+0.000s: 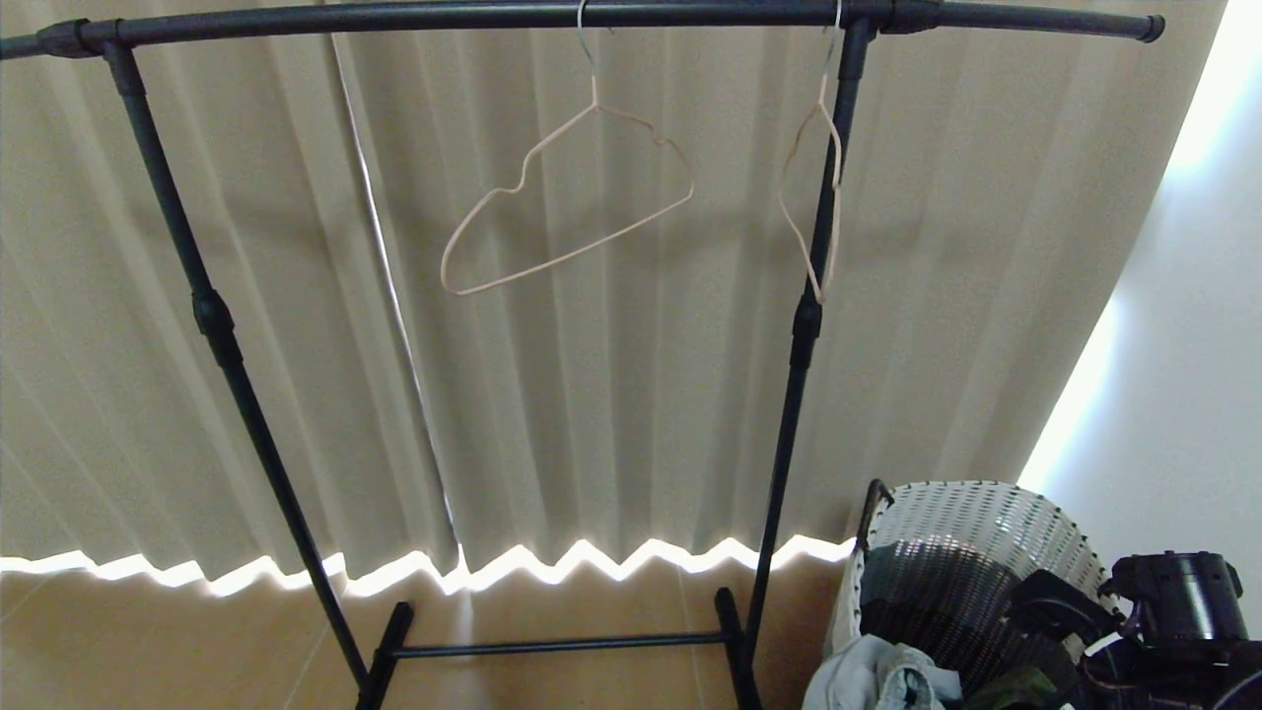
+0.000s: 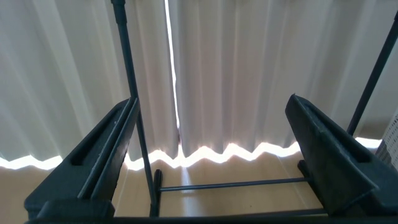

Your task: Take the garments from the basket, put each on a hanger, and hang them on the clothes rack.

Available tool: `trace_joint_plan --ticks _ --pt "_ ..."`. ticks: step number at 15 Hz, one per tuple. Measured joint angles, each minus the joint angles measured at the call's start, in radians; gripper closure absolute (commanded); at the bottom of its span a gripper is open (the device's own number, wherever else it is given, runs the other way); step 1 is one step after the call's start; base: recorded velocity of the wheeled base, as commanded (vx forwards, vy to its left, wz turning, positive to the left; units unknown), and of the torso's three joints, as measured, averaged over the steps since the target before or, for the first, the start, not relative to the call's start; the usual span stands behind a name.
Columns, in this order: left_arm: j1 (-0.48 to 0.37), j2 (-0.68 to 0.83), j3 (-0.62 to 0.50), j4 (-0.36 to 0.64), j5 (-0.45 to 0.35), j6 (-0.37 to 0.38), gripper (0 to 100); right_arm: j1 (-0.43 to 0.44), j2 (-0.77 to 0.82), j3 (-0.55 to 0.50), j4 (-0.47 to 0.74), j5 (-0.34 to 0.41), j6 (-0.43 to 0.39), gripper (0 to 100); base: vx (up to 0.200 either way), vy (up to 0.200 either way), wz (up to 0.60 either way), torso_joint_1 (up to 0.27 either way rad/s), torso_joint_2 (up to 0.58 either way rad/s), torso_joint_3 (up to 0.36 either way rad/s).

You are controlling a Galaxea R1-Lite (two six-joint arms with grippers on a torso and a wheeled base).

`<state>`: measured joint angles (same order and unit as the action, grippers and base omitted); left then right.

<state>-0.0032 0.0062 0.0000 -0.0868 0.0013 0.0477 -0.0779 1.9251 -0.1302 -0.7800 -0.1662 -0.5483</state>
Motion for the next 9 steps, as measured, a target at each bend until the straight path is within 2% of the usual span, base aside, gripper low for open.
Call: trace_joint_plan --ticks 1,5,9 --pt "0.0 0.0 0.0 0.0 -0.001 0.001 0 -0.001 0.023 0.0 -0.024 0.0 -0.011 100 0.0 0.0 0.0 0.0 0.0 0.0" --pt "0.0 0.0 0.0 0.0 -0.001 0.001 0 -0.022 0.129 0.02 -0.241 0.001 -0.062 100 0.0 0.0 0.0 0.0 0.0 0.0" --pt "0.0 0.0 0.0 0.0 -0.001 0.001 0 -0.018 0.104 0.108 -0.351 0.004 -0.093 100 0.0 0.0 0.0 0.0 0.0 0.0"
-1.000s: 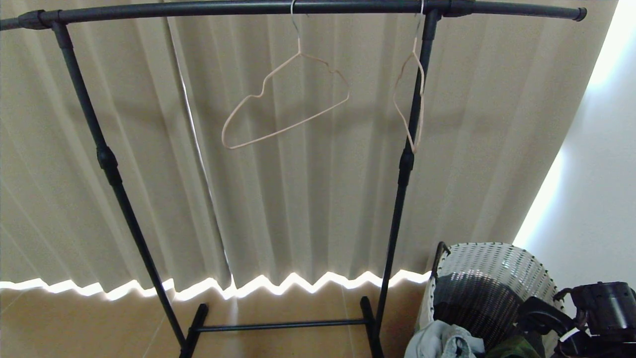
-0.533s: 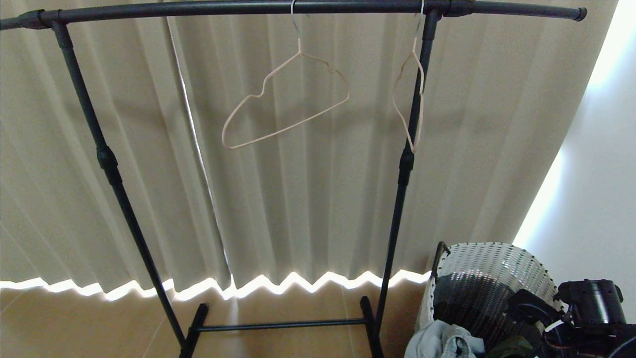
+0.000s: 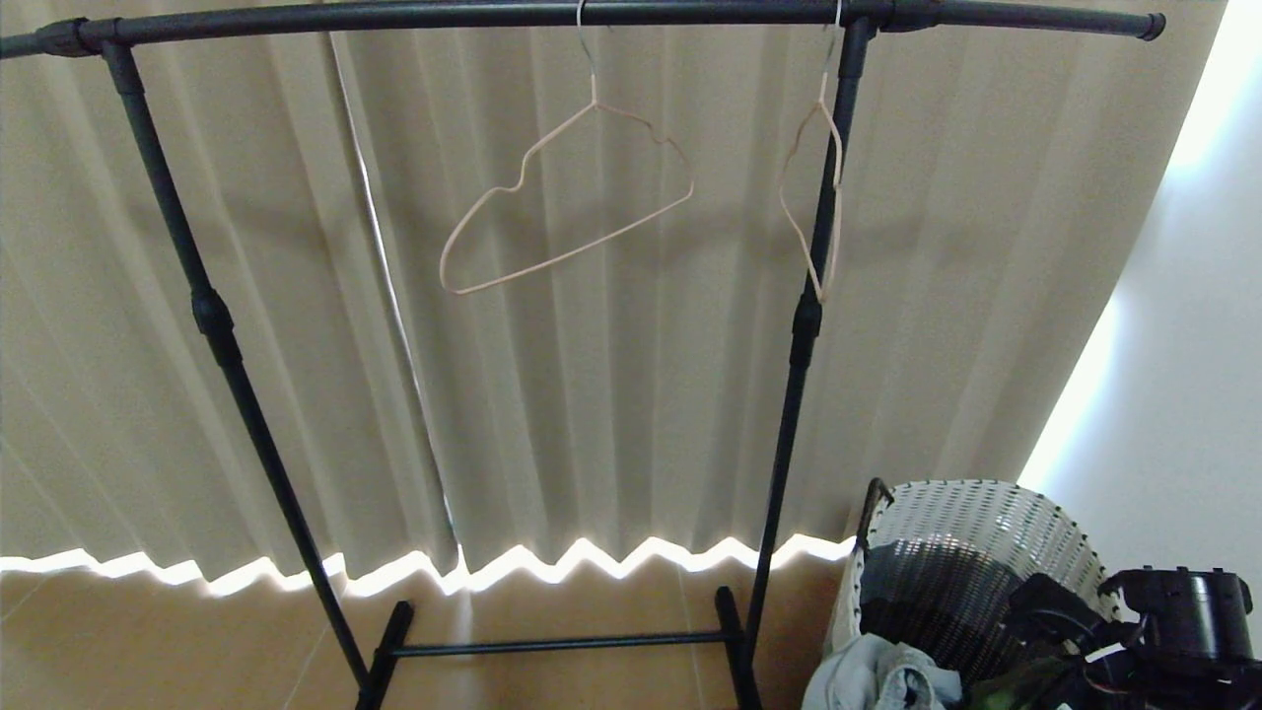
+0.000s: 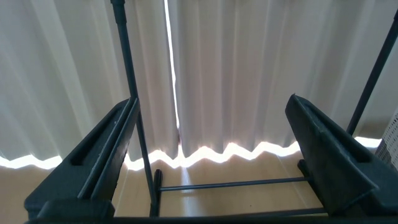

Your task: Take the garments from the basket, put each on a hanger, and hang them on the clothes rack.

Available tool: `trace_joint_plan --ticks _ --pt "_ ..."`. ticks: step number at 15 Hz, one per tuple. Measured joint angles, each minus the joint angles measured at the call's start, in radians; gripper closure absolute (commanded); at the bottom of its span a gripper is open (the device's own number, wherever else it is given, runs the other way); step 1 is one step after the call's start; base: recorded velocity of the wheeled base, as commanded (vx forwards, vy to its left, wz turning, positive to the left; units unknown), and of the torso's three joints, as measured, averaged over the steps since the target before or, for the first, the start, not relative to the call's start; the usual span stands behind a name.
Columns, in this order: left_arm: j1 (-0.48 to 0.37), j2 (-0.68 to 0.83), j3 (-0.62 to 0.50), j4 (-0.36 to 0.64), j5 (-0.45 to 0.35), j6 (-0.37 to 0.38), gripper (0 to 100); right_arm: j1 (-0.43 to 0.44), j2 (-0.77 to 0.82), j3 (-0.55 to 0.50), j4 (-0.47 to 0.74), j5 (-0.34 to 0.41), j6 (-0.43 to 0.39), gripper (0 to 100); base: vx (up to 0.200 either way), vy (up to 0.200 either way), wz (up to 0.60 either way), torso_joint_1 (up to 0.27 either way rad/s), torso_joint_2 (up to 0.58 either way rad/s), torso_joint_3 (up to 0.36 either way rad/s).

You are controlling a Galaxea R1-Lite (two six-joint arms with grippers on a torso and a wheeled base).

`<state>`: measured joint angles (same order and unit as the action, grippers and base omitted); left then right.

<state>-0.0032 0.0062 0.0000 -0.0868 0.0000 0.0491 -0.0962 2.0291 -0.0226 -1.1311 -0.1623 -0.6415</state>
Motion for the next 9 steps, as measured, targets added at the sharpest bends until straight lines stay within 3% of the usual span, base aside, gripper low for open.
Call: trace_joint_plan --ticks 5,7,9 --pt "0.0 0.0 0.0 0.0 0.0 0.001 0 0.005 -0.281 0.021 0.009 0.031 0.001 100 0.0 0.0 0.0 0.0 0.0 0.0" --pt "0.0 0.0 0.0 0.0 0.001 -0.002 0 0.011 -0.413 0.019 0.016 0.098 0.074 100 0.0 0.0 0.0 0.0 0.0 0.0" --pt "0.0 0.0 0.0 0.0 0.003 -0.002 0 0.021 -0.511 -0.008 0.019 0.14 0.222 100 0.0 0.0 0.0 0.0 0.0 0.0"
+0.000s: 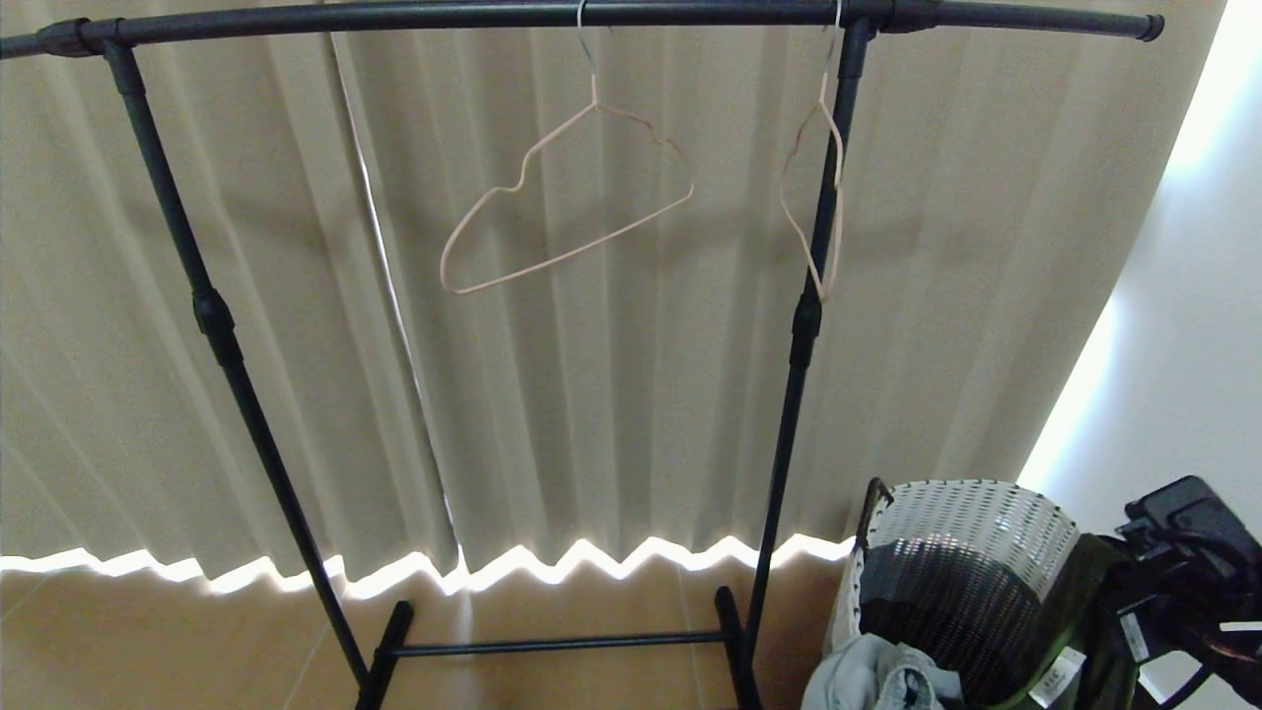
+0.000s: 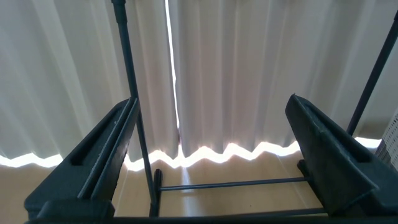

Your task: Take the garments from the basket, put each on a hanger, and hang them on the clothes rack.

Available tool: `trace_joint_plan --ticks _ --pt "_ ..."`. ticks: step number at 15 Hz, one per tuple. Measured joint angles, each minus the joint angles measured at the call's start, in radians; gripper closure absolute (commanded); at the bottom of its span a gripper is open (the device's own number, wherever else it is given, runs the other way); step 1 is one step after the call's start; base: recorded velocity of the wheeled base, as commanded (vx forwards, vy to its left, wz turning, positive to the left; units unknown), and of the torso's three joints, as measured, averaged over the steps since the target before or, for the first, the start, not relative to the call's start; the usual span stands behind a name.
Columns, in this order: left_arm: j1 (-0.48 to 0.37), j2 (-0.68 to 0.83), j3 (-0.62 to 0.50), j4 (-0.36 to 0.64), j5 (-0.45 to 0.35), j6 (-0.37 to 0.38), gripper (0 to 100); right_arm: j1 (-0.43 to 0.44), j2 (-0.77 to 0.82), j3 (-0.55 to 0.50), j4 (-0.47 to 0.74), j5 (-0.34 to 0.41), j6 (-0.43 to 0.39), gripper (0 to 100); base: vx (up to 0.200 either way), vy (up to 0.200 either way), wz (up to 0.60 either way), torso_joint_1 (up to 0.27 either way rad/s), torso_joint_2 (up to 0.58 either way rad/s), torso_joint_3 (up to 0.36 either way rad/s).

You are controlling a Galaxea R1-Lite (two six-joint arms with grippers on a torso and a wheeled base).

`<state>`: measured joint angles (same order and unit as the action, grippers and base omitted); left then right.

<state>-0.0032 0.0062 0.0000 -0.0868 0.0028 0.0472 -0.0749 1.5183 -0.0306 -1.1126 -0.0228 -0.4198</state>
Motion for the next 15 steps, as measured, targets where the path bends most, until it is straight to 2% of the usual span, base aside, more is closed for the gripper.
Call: trace_joint_plan --ticks 2,3,6,7,9,12,13,15 --pt "0.0 0.0 0.0 0.0 0.0 0.005 0 0.007 -0.057 -0.05 0.0 0.007 0.134 100 0.0 0.0 0.0 0.0 0.0 0.0" --pt "0.0 0.0 0.0 0.0 -0.001 0.006 0 0.014 -0.073 -0.069 -0.001 0.006 0.171 100 -0.2 0.0 0.0 -0.002 0.01 0.002" --pt "0.0 0.0 0.0 0.001 -0.01 0.018 0 0.027 -0.118 -0.082 0.016 0.006 0.185 100 -0.2 0.0 0.0 0.004 0.0 -0.001" --pt "0.0 0.0 0.0 0.001 -0.014 0.019 0 0.028 -0.147 -0.085 0.059 0.005 0.185 100 -0.2 0.0 0.0 -0.012 0.0 0.002" --pt "0.0 0.0 0.0 0.001 -0.015 0.019 0 0.029 -0.232 -0.114 0.231 0.005 0.186 100 -0.2 0.0 0.0 0.0 0.0 0.005" --pt "0.0 0.0 0.0 0.001 -0.015 0.019 0 0.029 -0.406 -0.212 0.605 0.006 0.188 100 -0.2 0.0 0.0 -0.001 0.01 -0.001" --pt "0.0 0.0 0.0 0.0 -0.015 0.019 0 0.029 -0.467 -0.247 0.717 0.007 0.189 100 0.0 0.0 0.0 0.0 0.0 0.0" --pt "0.0 0.0 0.0 0.001 -0.015 0.018 0 0.029 -0.556 -0.29 0.806 0.006 0.19 100 0.0 0.0 0.0 0.0 0.0 0.0"
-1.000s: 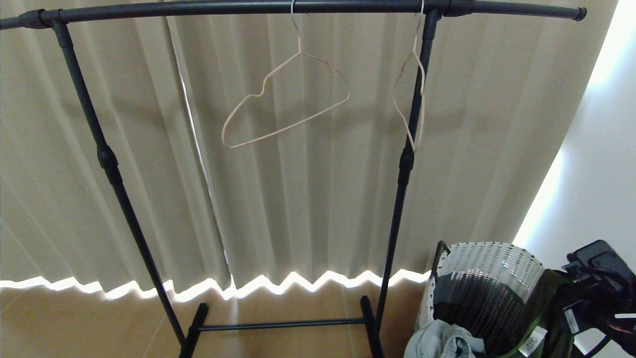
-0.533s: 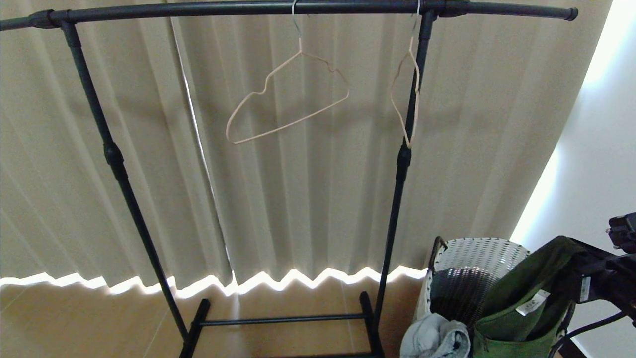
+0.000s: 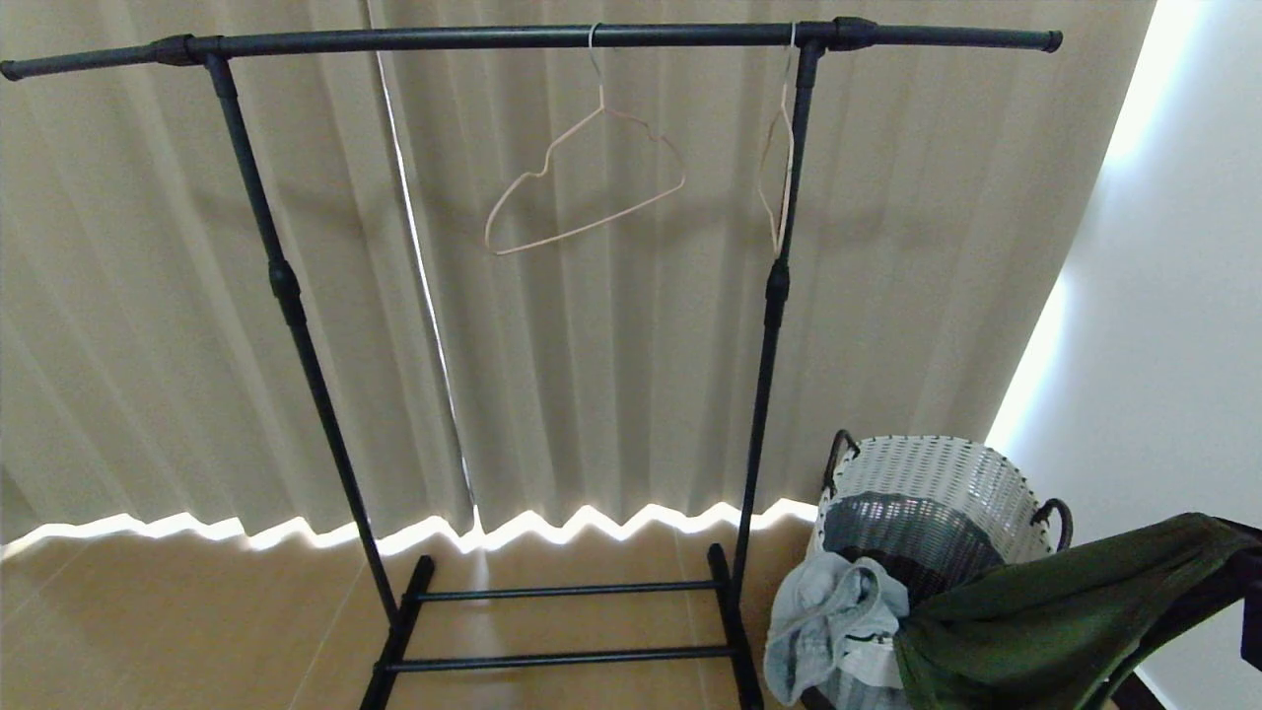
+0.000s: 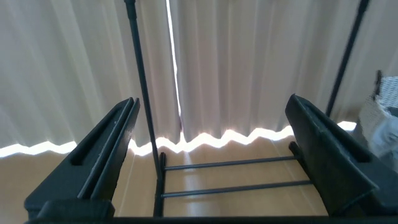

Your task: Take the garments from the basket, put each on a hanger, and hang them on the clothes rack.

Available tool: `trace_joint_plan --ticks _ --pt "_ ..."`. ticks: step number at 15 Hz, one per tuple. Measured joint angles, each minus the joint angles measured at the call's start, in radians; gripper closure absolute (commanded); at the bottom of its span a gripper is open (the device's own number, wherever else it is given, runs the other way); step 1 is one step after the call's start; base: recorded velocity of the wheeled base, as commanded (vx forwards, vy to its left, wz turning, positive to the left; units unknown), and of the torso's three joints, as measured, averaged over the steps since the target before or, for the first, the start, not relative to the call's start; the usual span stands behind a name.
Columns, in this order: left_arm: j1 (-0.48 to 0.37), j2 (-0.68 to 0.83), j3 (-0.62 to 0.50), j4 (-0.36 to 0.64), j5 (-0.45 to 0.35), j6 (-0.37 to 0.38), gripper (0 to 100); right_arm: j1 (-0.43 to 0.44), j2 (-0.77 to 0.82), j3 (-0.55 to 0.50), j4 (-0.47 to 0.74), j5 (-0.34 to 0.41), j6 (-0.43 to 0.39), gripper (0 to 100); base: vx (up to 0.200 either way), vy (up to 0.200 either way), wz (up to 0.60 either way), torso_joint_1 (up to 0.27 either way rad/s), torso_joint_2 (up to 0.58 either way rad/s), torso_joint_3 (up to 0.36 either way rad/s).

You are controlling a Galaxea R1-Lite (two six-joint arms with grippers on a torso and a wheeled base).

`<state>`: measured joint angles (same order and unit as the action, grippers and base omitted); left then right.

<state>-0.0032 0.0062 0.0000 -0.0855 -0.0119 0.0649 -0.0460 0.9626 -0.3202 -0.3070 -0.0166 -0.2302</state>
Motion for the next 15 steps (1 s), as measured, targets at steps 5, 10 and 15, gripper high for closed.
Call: trace_joint_plan --ticks 5,10,15 --pt "0.0 0.0 0.0 0.001 0.003 0.013 0 0.001 -0.104 -0.01 0.011 -0.001 -0.005 100 0.0 0.0 0.0 0.0 0.0 0.0" --pt "0.0 0.0 0.0 0.0 0.011 0.0 0 0.003 -0.151 -0.025 0.146 -0.003 -0.033 100 -0.08 0.0 0.0 0.001 0.0 0.001" --pt "0.0 0.0 0.0 -0.001 -0.016 0.041 0 0.059 -0.174 -0.033 0.198 -0.003 -0.076 100 -0.04 0.0 0.0 0.001 0.0 0.0"
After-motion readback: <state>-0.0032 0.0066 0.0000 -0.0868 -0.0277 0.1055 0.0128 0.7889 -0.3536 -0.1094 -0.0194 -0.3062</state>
